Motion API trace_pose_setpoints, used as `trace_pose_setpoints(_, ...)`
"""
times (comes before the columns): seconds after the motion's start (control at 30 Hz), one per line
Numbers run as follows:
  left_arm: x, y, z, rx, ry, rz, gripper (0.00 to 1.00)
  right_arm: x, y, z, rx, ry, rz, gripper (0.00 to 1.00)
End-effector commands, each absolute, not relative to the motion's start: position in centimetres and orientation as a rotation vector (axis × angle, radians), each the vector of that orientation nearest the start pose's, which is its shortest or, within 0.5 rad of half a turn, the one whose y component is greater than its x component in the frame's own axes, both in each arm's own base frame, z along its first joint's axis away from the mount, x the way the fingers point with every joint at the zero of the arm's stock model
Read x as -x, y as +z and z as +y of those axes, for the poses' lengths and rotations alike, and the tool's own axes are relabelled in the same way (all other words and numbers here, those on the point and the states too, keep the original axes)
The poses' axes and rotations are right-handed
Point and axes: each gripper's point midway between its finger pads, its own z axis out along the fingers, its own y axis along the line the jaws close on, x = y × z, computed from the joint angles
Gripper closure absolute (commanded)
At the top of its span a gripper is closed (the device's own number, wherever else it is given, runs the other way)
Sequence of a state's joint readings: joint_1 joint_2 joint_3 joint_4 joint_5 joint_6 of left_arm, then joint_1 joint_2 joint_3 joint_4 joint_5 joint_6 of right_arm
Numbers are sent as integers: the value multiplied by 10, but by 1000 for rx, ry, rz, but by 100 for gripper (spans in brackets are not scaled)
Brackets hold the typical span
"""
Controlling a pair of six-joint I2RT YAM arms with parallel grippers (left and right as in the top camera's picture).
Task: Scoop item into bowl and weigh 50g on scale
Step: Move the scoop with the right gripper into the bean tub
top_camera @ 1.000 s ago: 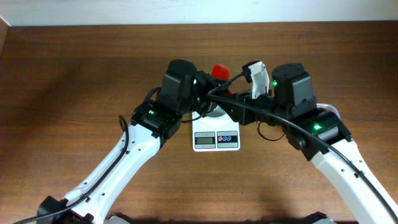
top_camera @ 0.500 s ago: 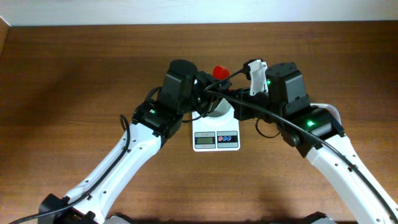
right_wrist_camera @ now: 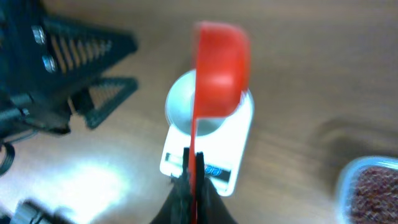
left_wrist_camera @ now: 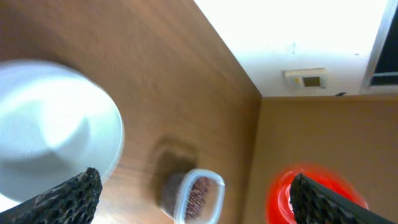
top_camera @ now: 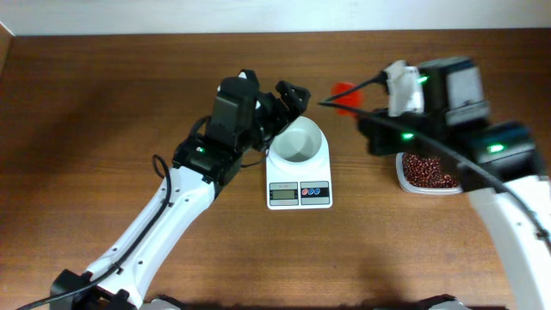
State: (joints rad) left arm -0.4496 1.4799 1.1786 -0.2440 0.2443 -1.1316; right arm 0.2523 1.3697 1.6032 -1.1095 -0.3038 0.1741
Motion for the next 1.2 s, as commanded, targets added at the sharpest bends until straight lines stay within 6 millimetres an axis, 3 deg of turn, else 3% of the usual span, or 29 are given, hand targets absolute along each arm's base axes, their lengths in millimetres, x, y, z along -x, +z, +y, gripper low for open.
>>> trace_pose_setpoints(0.0,-398,242,-225,424,-1016,2232,1,-322,318,90,196,352,2560,96)
trace_pose_setpoints(0.07,-397,241,-224,307,-958,2238,1,-316,303,61,134,196,2712,96)
trace_pose_setpoints(0.17,-394,235,-223,151,-871,2254,1,-313,257,20,49,0,2989,96)
trace_pose_setpoints(0.3,-392,229,-219,50,-792,2269,1,-332,205,-7,87,-19,3164,96)
trace_pose_setpoints(0.4,-390,223,-216,35,-756,2289,1,-334,194,-24,10,-14,3199,96)
trace_pose_setpoints(0.47,-394,222,-209,60,-703,2282,1,-323,181,-33,-22,-34,3258,96)
trace_pose_setpoints(0.57,-396,222,-206,70,-685,2279,1,-292,151,-46,-55,-83,3413,96)
trace_pose_setpoints(0.7,-396,221,-206,71,-684,2280,1,-278,135,-55,-124,-78,3475,96)
trace_pose_setpoints(1.17,-394,219,-205,72,-680,2291,1,-295,107,-61,-113,-106,3399,96)
